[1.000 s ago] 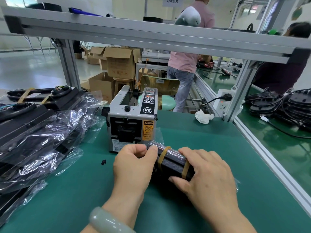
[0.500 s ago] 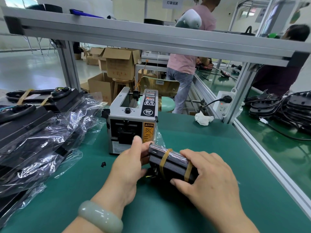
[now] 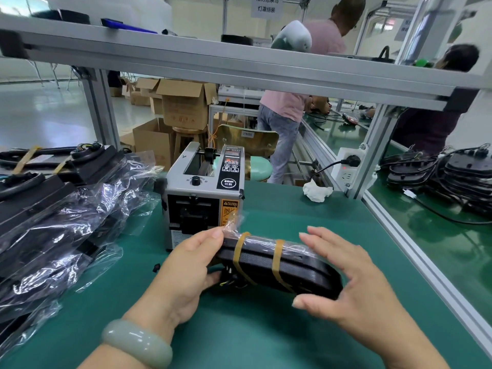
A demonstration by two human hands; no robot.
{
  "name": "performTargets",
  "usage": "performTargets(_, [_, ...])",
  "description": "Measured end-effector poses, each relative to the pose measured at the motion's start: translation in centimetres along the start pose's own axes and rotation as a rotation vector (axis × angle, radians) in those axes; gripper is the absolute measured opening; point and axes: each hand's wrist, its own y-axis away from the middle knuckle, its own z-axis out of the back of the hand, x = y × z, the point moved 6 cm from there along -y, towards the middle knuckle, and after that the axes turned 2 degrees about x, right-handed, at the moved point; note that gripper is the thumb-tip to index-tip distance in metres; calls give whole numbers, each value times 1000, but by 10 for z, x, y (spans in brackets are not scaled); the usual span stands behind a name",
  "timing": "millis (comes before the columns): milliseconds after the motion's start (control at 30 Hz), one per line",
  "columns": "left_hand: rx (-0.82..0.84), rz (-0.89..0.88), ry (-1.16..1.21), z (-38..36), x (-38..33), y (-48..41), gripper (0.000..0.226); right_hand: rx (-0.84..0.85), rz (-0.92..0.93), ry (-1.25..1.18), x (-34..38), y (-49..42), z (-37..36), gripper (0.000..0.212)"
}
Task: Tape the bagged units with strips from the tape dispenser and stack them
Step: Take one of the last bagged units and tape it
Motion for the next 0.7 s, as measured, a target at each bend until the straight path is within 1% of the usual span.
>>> performTargets(33, [11,-6,10,1,0,0,29,47,-3,-34,2,-1,-6,84])
performTargets(100, [17,-9,32,4,1,0,30,66,16,-99,6,-2,-12,72])
performTargets(200, [21,-19,42,5,3,1,31,1,42,-217,12,-1,-11,43])
performTargets(267, [22,-40,29,5,3,2,33,-45,12,-347,12,0,-10,30])
performTargets(333, [25,-60,15,3,2,4,35,-71,-41,-505,8,0,-11,26])
performTargets(433, [25,-76,-4,2,1,5,35,-52,-116,-696,5,0,-13,14])
performTargets(467, [26,-80,-7,2,0,5,34,-52,-143,-754,4,0,-13,13])
performTargets(500, [32,-85,-16,2,0,5,34,-60,-175,-803,1,0,-14,16])
performTargets(533, [38,-90,-28,1,-1,5,34,-69,-212,-842,-2,1,-14,21])
performTargets(600, [49,-100,-52,-2,-2,5,36,-92,-284,-872,-6,1,-14,15])
performTargets(700, [82,-100,-102,-4,-3,6,34,-152,-440,-908,-20,2,-21,14])
